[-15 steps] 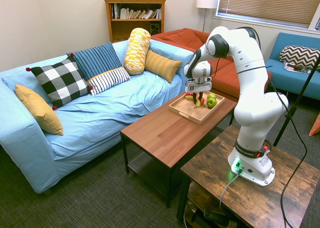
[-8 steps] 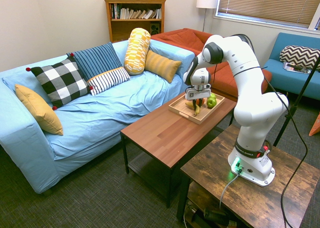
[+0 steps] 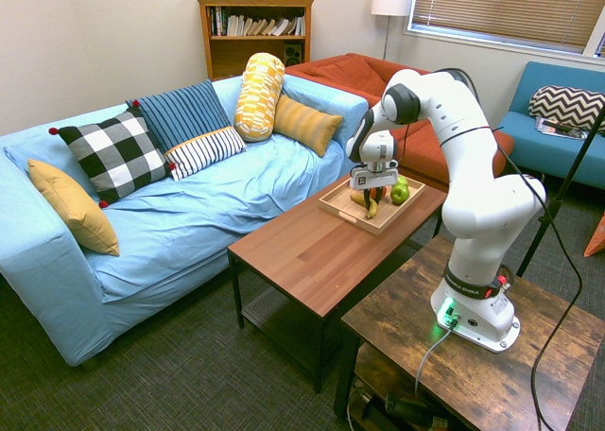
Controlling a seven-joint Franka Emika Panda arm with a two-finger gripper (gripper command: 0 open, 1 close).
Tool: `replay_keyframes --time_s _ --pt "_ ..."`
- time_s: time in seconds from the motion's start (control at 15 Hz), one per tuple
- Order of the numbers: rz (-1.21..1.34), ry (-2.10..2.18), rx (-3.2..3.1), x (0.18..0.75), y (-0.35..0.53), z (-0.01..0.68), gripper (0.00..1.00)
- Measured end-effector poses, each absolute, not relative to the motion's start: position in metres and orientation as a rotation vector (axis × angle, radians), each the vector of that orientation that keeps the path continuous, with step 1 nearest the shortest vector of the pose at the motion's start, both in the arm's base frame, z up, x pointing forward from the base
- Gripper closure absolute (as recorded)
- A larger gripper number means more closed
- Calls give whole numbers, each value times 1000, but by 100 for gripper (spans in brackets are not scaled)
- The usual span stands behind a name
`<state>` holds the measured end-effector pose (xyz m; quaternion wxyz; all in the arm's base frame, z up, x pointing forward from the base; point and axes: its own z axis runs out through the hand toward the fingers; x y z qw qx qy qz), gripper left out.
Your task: Put banana in the tray
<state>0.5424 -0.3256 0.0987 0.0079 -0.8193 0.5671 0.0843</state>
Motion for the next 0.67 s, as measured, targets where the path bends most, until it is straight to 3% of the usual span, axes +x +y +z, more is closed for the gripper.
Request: replay_keyframes --time_s 0.67 --pt "189 1758 -2550 544 -330 151 0"
